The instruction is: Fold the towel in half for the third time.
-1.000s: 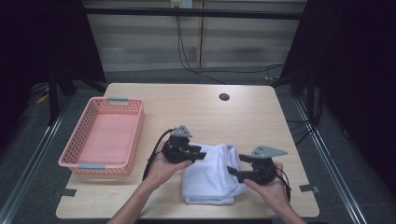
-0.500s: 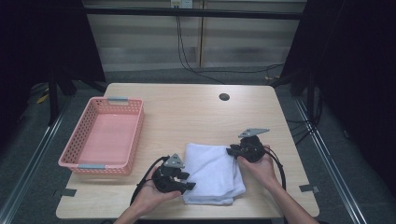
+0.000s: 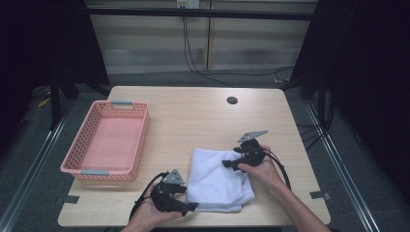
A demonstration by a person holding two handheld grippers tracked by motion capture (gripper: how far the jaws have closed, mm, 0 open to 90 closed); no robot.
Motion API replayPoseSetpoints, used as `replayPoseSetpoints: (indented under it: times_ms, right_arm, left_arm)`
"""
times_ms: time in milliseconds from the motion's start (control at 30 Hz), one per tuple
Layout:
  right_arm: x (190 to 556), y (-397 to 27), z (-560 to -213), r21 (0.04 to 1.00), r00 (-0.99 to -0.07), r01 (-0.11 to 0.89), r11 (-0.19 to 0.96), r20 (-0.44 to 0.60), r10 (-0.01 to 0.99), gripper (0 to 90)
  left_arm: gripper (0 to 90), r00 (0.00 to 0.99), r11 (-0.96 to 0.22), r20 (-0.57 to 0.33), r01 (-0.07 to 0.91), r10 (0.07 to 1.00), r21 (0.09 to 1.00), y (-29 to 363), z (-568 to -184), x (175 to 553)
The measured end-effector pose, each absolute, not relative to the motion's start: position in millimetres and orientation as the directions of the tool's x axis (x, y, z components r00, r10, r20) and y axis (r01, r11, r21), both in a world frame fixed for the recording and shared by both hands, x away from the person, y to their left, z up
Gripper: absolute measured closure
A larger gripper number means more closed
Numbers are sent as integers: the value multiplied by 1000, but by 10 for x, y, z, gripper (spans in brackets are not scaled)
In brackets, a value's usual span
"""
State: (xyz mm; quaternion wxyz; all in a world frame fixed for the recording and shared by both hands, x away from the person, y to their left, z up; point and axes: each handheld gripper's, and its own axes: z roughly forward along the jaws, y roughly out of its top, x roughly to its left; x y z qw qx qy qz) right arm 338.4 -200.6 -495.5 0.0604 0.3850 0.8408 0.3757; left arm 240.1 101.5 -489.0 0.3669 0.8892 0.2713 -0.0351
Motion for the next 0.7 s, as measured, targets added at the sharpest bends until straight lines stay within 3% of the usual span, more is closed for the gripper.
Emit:
replayPoseSetpoints:
  times_ms: [167, 267, 367, 433, 500, 700]
  right_arm:
    - [3399, -1986, -5013, 658, -698, 616, 433, 200, 688, 164]
    - [3382, -1975, -5012, 657, -703, 609, 444, 187, 686, 175]
    - [3370, -1970, -4986, 645, -714, 611, 458, 201, 670, 301]
    - [3349, -1965, -4971, 641, -725, 611, 464, 217, 654, 441]
    - [3332, -1975, -4976, 642, -724, 620, 451, 247, 644, 499]
    - [3315, -1963, -4964, 633, -726, 629, 451, 272, 632, 611]
  left_arm:
    - [273, 859, -609, -239, 494, 454, 621, 972, -4897, 2383]
    - [388, 863, -608, -218, 480, 456, 632, 952, -4901, 2385]
    - [523, 880, -643, -183, 449, 439, 620, 931, -4879, 2381]
    - [621, 877, -639, -194, 457, 439, 619, 929, -4879, 2386]
    - [671, 873, -632, -213, 468, 439, 617, 942, -4883, 2407]
    - [715, 869, -627, -247, 483, 428, 611, 974, -4881, 2457]
